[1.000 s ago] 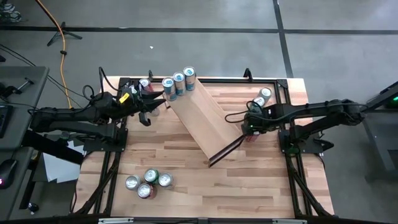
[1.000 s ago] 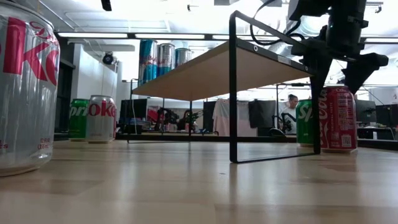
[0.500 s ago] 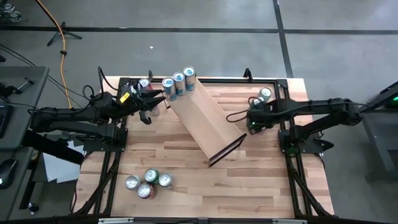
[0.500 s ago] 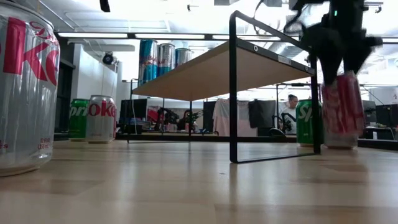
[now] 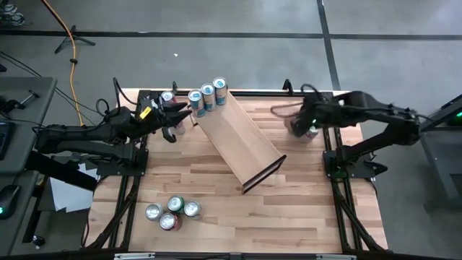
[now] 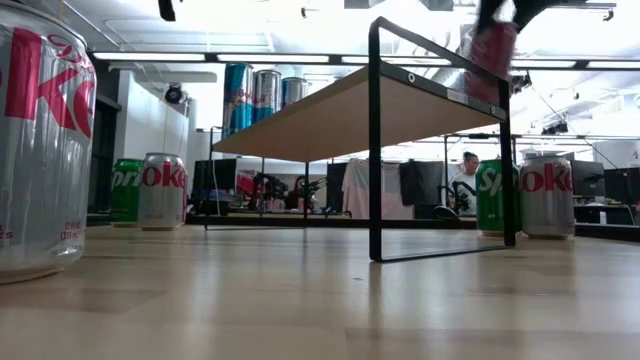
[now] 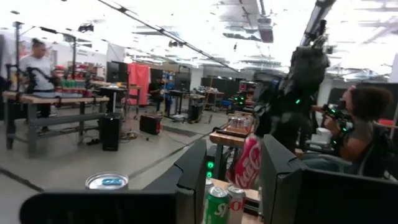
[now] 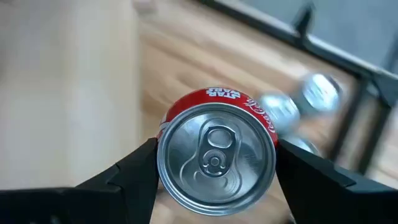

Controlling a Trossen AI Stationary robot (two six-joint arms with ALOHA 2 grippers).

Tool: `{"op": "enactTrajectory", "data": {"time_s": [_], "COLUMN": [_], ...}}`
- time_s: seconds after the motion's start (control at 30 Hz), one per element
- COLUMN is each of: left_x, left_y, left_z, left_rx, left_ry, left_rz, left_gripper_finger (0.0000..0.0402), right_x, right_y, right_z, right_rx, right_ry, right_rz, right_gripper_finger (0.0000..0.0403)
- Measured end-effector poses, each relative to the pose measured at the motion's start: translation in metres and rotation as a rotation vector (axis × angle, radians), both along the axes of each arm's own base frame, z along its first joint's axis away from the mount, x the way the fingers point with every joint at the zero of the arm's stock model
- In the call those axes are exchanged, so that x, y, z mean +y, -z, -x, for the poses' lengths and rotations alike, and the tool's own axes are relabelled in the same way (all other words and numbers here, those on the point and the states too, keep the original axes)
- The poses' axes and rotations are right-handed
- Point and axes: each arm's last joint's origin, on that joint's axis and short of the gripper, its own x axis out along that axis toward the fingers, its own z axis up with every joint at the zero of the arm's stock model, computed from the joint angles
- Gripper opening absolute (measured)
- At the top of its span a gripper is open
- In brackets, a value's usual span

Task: Place canned beverage on shelf
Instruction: Put the middle right red soda can on the shelf

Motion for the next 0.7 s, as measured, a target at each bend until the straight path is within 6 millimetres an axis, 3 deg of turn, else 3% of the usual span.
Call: {"op": "enactTrajectory", "data": {"time_s": [0.13,0.23,0.47,0.7], "left_x": [0.0,0.0,0.0,0.001], "left_y": [0.0,0.001,-0.013,-0.027], "left_z": [0.0,-0.001,-0.016,-0.042], "left_rx": [-0.011,-0.023,0.133,0.375], "left_ry": [-0.006,0.011,0.068,0.063], "left_rz": [0.027,0.06,0.136,0.158], "left_gripper_finger": [0.0062,0.0076,0.0158,0.0209], "right_x": [0.001,0.003,0.006,0.006], "right_y": [-0.021,-0.027,-0.013,0.008], "right_z": [-0.014,-0.039,-0.114,-0.16], "right_rx": [-0.163,-0.217,-0.043,0.199], "right_ry": [-0.114,-0.224,-0.462,-0.616], "right_rz": [0.005,-0.023,-0.099,-0.11], "right_gripper_finger": [0.0264,0.0264,0.0264,0.0264]}}
